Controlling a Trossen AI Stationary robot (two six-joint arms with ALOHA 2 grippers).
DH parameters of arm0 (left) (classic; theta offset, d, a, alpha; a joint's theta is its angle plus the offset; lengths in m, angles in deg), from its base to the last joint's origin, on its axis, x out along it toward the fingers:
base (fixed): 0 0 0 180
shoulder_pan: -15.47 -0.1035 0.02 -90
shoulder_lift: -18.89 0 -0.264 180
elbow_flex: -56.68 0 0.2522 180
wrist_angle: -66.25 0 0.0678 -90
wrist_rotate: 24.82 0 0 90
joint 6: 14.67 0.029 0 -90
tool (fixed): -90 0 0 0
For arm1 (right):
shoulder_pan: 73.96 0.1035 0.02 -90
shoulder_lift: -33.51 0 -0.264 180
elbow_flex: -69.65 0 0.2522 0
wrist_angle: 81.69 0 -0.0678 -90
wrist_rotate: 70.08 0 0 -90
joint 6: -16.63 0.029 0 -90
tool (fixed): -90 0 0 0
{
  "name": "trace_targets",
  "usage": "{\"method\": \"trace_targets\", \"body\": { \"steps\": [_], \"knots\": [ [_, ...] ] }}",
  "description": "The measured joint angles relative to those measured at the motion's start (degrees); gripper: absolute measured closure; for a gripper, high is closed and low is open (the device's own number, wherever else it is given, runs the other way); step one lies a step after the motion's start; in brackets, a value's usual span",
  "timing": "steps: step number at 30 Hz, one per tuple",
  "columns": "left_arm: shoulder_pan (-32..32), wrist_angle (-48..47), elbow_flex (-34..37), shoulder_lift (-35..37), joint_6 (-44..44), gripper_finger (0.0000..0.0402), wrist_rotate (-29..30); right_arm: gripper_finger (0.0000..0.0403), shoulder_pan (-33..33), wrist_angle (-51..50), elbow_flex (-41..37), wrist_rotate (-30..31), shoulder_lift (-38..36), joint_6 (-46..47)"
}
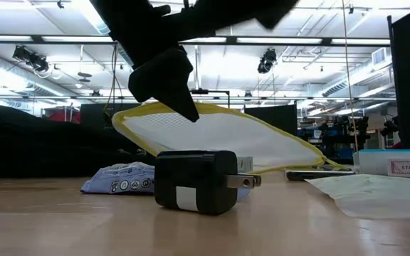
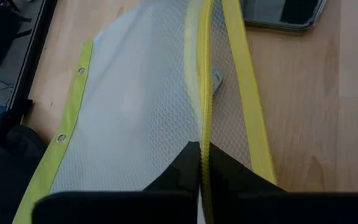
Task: Unpack backpack
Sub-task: Put the black charger adapter into the zip lock bag
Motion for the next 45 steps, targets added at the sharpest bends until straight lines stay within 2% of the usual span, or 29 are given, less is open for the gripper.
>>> {"method": "trace_targets", "body": {
  "steps": [8,17,24,37,41,45],
  "knots": [
    [0.00,-0.28,0.00,0.00,0.00,0.0402,-0.07,0.0239,-1.56,0.41,0.02,-4.06,1.80,-5.18],
    [0.00,-0.43,0.00,0.00,-0.04,0.0402,-1.17,0.0246,-1.67,0.86,-0.22,-3.65,1.80,-3.72],
    [0.00,-0.45,0.00,0.00,-0.04,0.0402,-1.36,0.0205,-1.99,0.85,-0.28,0.42,1.78,1.39],
    [0.00,-0.61,0.00,0.00,-0.09,0.0402,-1.99,0.0097,-3.92,1.51,-4.55,-0.80,1.62,7.17],
    [0.00,-0.61,0.00,0.00,-0.17,0.0402,-1.99,0.0085,-4.24,4.85,-6.51,-0.93,1.62,6.78],
    [0.00,-0.61,0.00,0.00,-0.24,0.0402,-1.99,0.0092,-4.51,5.36,-8.51,-0.93,1.62,7.45]
  ]
}}
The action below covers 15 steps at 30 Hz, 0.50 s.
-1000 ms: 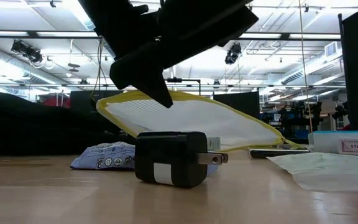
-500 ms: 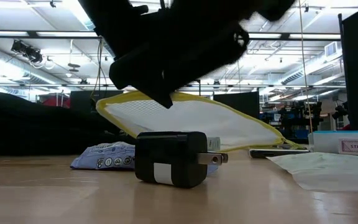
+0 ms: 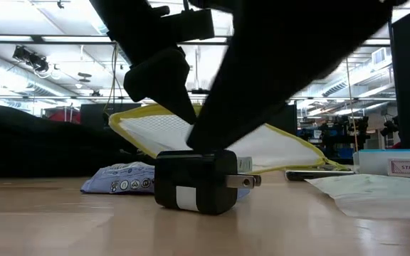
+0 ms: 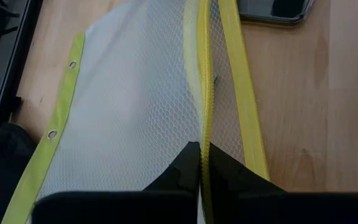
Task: Unpack backpack
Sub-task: Put the black charger adapter into the zip lock bag
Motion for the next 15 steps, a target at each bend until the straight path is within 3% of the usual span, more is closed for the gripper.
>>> {"method": "trace_targets", "body": {
  "steps": [15],
  "knots": [
    [0.00,0.07,0.00,0.00,-0.22,0.0402,-0.49,0.0181,-2.01,1.22,-3.18,0.86,0.00,3.44]
  ]
}}
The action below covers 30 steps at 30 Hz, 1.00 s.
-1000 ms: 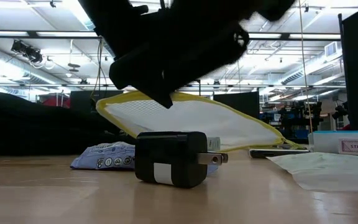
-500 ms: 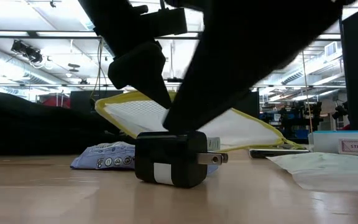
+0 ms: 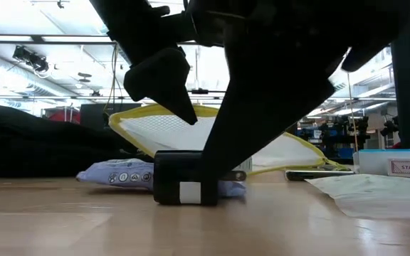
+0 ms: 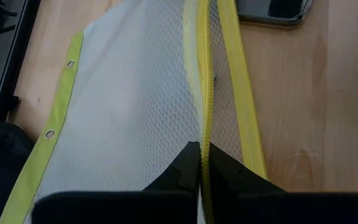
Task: Unpack backpack
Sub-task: Put the black charger adapter into the zip lock bag
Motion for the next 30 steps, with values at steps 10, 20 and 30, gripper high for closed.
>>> {"method": "trace_targets", "body": {
  "steps": [10,20,30],
  "knots": [
    [0.00,0.00,0.00,0.00,0.00,0.0402,-0.21,0.0296,-0.65,0.26,-0.38,-1.37,-0.02,-1.63],
    [0.00,-0.02,0.00,0.00,-0.01,0.0402,-0.36,0.0296,0.37,-0.90,-0.35,-4.89,-0.77,-1.22],
    [0.01,-0.09,0.00,0.00,-0.02,0.0402,-0.36,0.0310,3.60,-8.73,-0.49,1.67,-6.41,1.83]
  ]
}}
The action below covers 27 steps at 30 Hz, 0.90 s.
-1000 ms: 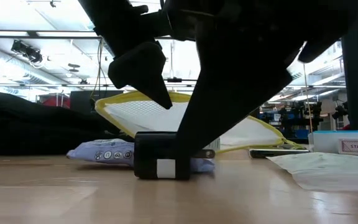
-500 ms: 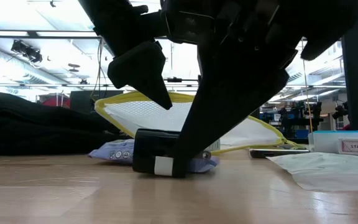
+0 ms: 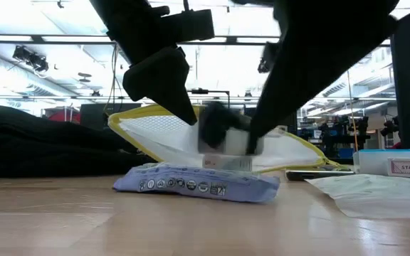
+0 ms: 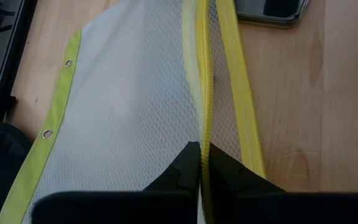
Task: Unpack backpack
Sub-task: Put the black charger adapter into the zip lock bag
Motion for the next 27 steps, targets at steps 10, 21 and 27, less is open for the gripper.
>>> {"method": "trace_targets", "body": {
  "steps": [10,21,27],
  "knots": [
    [0.01,0.04,0.00,0.00,-0.02,0.0402,-0.20,0.0401,-2.15,-10.04,0.05,11.06,-2.11,3.13],
    [0.01,-1.89,0.00,0.00,0.00,0.0402,-0.21,0.0303,-1.83,9.81,0.07,-0.62,-2.00,-10.73],
    [0.01,-2.01,0.00,0.00,0.00,0.0402,-0.20,0.0230,-0.39,16.10,0.11,2.30,0.56,-16.25]
  ]
}}
